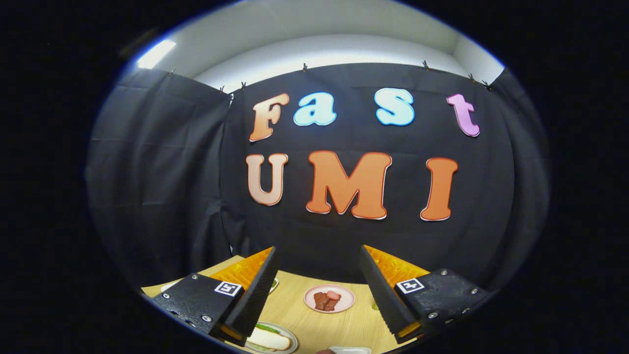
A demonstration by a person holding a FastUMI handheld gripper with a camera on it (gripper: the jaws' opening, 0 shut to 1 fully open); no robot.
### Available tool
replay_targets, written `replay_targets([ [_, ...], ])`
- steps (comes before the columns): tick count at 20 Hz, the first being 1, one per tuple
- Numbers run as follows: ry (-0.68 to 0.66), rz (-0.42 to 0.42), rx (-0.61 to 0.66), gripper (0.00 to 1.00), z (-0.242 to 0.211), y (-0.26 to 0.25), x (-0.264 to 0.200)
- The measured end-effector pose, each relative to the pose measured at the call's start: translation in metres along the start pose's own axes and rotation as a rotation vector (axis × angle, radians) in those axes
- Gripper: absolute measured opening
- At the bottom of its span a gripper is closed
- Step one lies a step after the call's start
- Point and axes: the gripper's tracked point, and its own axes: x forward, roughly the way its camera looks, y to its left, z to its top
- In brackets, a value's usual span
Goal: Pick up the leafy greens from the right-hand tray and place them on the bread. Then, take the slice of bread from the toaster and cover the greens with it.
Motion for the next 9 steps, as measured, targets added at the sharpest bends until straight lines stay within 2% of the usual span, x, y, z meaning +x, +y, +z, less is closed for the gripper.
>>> replay_targets([
  [4, -0.102, -0.089, -0.054, 0.98, 0.026, -0.020, -0.005],
  [9, -0.116, -0.127, -0.090, 0.98, 0.036, -0.029, -0.016],
])
